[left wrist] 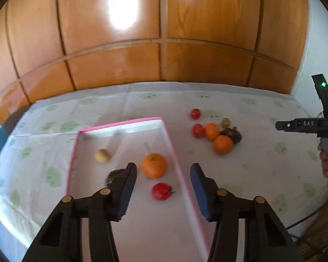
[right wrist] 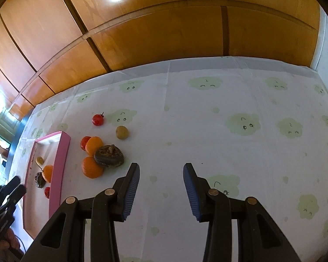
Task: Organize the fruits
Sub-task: 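Withdraw the right tool from the tray while the left tool moves toward the fruit pile, then lower the left tool onto a red tomato and close it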
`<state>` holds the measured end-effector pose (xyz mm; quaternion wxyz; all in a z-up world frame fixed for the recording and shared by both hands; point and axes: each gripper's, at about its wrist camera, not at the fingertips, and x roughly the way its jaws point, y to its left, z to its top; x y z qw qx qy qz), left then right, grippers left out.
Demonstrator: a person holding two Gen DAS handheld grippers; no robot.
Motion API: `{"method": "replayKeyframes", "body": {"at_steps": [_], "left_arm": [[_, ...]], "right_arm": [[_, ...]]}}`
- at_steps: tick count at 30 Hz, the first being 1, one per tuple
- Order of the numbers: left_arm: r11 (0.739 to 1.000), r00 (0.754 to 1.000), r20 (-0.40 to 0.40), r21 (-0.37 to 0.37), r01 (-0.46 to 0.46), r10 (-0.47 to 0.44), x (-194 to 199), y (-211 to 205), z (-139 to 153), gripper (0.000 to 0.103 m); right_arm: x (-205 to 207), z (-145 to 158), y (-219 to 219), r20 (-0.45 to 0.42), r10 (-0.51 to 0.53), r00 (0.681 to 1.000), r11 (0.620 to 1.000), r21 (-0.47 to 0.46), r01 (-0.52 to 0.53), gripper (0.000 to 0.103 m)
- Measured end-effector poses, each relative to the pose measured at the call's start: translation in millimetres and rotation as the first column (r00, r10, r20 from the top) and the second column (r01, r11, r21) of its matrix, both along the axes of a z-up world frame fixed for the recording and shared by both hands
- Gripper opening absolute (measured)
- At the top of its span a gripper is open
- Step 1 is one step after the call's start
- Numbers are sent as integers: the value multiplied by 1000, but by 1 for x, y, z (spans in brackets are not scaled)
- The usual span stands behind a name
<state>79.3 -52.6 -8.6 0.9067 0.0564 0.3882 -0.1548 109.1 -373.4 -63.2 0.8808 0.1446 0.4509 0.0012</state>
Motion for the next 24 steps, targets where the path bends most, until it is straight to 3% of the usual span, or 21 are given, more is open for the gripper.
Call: {"method": "replayKeyframes", "body": {"at_steps": [8,15,24], "left_arm": [[997,992,-115,-58,47,-53,47,-31,-7,31],[996,987,-148,-67,60,-70,93,-65,-12,30],[995,980,-177,24,100,-94,148,-114,-36,31]], "right_arm": [[0,2,-3,1,-10,1000,1000,20,10,42],[1,3,-1,1,-3,1000,1000,27,3,42],[3,3,-2,-2,-2,1000,998,58,2,42]]}}
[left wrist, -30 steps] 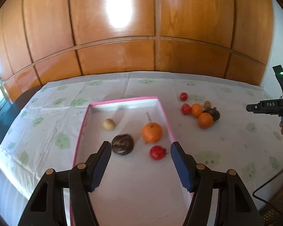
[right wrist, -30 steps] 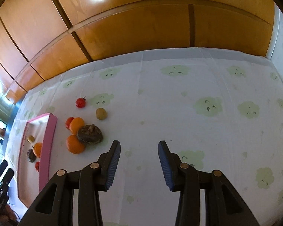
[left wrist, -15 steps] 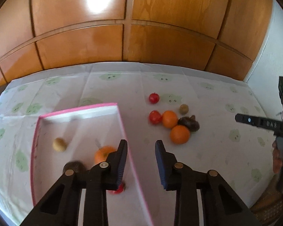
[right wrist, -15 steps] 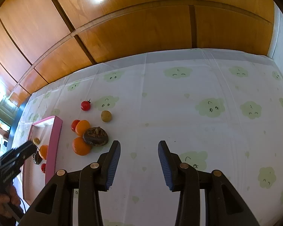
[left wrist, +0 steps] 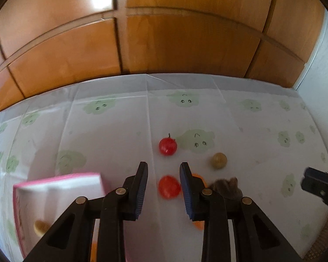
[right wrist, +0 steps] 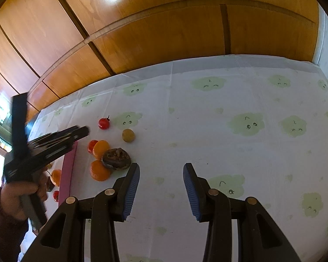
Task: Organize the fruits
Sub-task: 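Lower the left tool onto a red tomato and close it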
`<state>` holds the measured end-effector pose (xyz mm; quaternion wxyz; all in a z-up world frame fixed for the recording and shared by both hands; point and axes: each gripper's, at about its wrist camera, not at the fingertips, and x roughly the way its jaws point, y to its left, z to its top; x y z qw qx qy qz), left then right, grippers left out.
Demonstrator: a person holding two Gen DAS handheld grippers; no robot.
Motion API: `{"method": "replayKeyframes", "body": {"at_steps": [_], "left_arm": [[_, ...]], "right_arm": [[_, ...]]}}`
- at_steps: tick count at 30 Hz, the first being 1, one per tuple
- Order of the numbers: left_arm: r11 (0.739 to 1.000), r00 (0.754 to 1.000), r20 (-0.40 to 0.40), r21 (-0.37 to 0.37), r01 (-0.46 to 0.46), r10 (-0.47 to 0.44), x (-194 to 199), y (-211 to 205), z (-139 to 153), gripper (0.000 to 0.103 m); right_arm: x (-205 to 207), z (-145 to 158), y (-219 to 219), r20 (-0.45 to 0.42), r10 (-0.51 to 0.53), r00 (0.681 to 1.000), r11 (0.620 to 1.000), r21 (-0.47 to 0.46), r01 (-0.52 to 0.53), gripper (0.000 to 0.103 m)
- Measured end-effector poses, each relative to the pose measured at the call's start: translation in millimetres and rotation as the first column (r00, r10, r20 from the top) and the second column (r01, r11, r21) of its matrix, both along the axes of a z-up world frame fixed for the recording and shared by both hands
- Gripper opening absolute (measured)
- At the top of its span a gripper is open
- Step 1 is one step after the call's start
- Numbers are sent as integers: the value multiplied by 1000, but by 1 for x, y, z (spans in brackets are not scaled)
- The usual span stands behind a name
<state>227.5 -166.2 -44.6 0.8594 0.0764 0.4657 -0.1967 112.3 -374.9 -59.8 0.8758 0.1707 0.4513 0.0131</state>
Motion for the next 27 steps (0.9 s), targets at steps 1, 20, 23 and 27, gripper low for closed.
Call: {"method": "replayKeyframes", "body": {"at_steps": [1,20,23,27], "left_arm": [[1000,1000,-5,12,5,-5,6,-5,-4,32],[1000,999,-52,-12,-14,13,52,-23,-36,25],[998,1000,-16,-56,1,-2,27,-10,-18,25],[997,999,32,-73,29,-27,-25,4,-1,25]], "right_arm": [[0,0,0,-1,3,1000,1000,4,-3,42],[1,1,2,10,13,1000,1000,9,-13,42],[1,0,2,4,13,1000,1000,0,-13,42],[1,-4,2,-12,6,1000,1000,-15,-6,42]]}}
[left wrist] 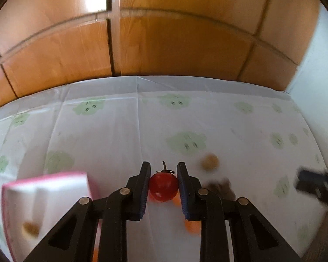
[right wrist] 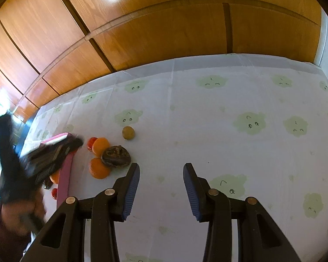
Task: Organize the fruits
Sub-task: 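Lower the left tool onto a red tomato and close it, then grasp a round orange with the right tool while the left tool holds the tomato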
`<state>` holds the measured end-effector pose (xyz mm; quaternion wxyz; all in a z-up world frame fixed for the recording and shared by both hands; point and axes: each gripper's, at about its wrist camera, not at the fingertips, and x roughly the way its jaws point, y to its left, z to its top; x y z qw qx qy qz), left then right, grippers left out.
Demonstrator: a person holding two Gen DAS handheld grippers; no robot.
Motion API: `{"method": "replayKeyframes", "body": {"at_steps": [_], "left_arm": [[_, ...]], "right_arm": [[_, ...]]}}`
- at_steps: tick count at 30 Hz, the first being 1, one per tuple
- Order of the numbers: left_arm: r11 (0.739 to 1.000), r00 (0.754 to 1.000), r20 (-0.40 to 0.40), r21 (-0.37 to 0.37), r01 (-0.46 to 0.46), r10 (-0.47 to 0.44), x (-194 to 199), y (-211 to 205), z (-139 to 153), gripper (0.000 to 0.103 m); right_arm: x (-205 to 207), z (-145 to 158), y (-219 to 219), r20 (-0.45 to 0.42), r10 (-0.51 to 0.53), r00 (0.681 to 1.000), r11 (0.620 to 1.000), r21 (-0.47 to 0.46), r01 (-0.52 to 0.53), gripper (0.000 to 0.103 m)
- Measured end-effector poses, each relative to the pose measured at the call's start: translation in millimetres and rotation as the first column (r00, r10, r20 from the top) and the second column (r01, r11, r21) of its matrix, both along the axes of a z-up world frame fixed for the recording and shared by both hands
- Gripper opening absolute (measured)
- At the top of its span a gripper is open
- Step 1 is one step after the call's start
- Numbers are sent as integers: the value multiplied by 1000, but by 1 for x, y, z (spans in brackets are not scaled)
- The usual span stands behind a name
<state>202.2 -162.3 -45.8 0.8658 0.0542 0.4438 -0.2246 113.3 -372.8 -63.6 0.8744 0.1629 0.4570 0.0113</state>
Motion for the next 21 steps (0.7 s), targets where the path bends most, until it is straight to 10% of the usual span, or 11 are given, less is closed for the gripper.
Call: {"method": "replayKeyframes", "body": {"at_steps": [11,21], "left_arm": [[993,993,55,61,104,-107,-134,-12,-26,25],[990,990,58,64,122,-125,-158,-19,-59,25]], "right_arm": [[-2,-10,-9,-26,-49,998,999,-17,48,42],[-1,-14,3,-26,20,999,999,50,-19,42]]}}
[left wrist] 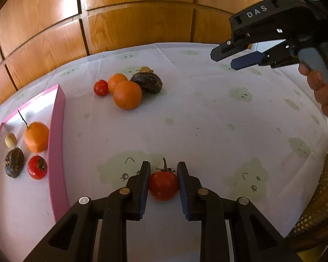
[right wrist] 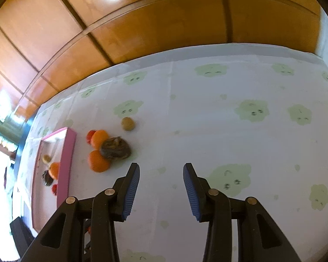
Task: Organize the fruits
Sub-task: 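Grasp a round orange with the right tool while the left tool holds the tomato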
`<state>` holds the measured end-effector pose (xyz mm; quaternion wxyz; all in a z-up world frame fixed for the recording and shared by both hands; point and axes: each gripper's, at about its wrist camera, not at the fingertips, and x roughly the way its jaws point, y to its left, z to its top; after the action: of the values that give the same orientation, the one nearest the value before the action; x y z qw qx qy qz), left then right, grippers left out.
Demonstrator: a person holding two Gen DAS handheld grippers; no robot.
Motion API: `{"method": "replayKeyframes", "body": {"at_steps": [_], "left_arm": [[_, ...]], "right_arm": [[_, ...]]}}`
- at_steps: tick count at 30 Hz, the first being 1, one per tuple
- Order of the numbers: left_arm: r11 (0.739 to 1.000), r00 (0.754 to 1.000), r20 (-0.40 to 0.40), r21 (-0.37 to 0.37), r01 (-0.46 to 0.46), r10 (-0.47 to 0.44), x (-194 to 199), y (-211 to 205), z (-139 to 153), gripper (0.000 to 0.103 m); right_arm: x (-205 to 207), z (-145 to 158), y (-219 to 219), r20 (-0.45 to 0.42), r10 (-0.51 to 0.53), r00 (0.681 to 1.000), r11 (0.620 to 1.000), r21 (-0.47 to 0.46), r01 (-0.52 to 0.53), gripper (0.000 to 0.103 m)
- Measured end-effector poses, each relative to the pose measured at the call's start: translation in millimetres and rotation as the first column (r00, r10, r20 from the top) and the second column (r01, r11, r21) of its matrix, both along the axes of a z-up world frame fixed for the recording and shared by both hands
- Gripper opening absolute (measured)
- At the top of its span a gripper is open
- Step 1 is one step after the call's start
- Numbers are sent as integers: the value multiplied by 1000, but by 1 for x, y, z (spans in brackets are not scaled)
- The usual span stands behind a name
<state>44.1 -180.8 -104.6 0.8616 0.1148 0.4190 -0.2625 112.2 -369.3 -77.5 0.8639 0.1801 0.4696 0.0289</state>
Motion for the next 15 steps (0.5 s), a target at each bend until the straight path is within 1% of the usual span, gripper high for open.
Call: {"method": "replayKeyframes", "body": {"at_steps": [3,6,8,12,15], "left_arm": [[1000,1000,14,-10,4,-4,-5,2,-1,25],[1000,1000,11,-26,4,-3,-4,3,-1,25],[999,1000,11,-35,6,-6,-6,6,-1,25],[999,1000,17,-49,11,-10,-7,9,-1,25],[998,1000,23,-53,15,-13,-9,11,-1,25]], "right_arm": [[1,-1,10,6,71,997,995,65,-71,42],[3,-1,23,15,136,991,987,89,-137,42],[4,-2,31,12,163,986,983,83,-164,42],[9,-6,34,-12,158,987,984,81,-156,42],[24,-6,32,-28,125,992,988,97,-122,42]]}}
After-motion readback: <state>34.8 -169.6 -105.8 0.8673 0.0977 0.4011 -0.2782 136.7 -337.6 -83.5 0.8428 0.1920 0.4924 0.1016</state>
